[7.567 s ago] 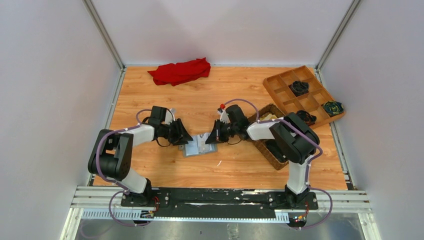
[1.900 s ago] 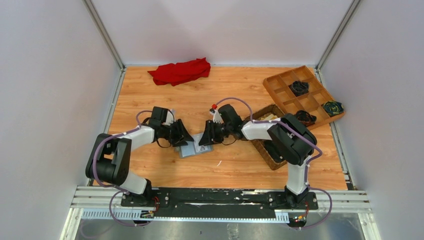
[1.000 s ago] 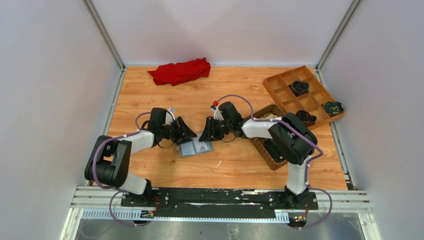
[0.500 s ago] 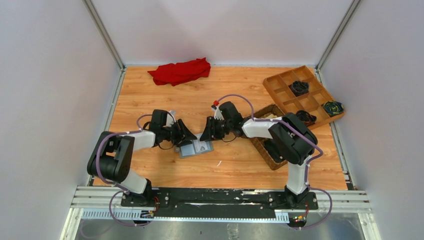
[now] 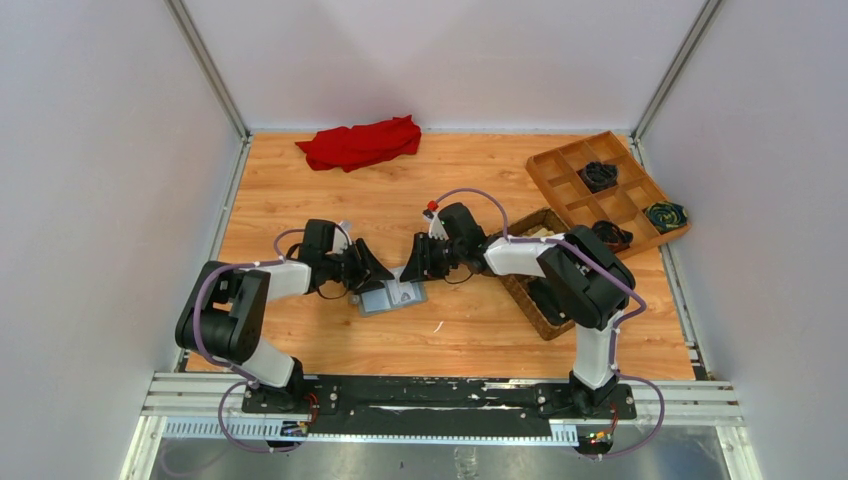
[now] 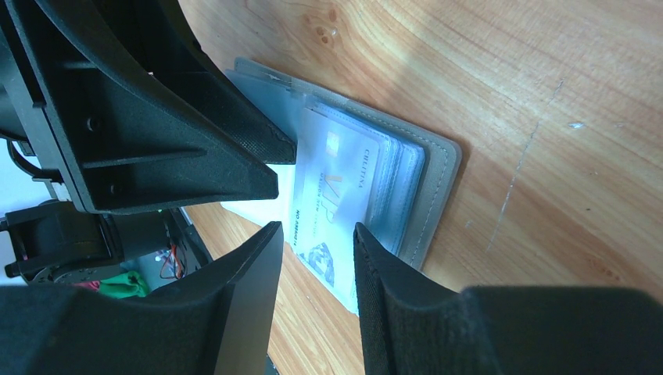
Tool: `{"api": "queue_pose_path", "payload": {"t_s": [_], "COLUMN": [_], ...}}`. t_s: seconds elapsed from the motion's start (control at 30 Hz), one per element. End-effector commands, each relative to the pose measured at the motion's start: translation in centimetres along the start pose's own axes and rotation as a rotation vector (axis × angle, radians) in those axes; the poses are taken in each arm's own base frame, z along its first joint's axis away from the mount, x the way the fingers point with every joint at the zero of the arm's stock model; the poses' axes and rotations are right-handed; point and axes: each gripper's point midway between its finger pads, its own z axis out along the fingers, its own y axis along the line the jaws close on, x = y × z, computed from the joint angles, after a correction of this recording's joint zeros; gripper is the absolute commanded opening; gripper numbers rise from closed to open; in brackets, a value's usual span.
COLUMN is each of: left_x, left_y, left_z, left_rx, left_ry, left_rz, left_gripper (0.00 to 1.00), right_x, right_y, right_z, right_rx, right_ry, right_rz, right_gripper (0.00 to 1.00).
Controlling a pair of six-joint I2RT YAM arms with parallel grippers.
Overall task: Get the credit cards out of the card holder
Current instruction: Remove the credit card from the card holder.
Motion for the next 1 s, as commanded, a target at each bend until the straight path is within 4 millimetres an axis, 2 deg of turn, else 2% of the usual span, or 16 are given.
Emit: {"api": "queue_pose_path", "payload": {"t_s": [0.0,0.37,0.6,0.83,0.97], "left_x": [0.2,0.2,0.1,0.1,0.2], "left_y": [0.9,0.9,0.7,0.7,0.7], "left_z": [0.2,0.2,0.2,0.1,0.1], "left_rx": [-0.021,-0.019,-0.015,-0.014,-0.015], "left_ry": [-0.001,0.0,-0.003,-0.006,-0.003], "left_rz": [0.002,0.006,0.01,0.013,0.011], "left_gripper": [0.47,0.47,0.46,0.46,0.45], "right_x": [0.1,1.0,2.0,0.6,0.0], "right_y": [-1.1,-1.5,-1.0,0.1,-0.1], "right_z": [-0.4,-0.3,0.3,-0.6,-1.3], "right_rx": [0.033,0.029,0.008,0.006,0.032], "right_ry": [0.0,0.018,0.042,-0.003,-0.026], "right_rz": [0.008,0.022,0.024,-0.014,-0.031], "right_gripper": [0.42,0.42,0.42,0.42,0.42]}}
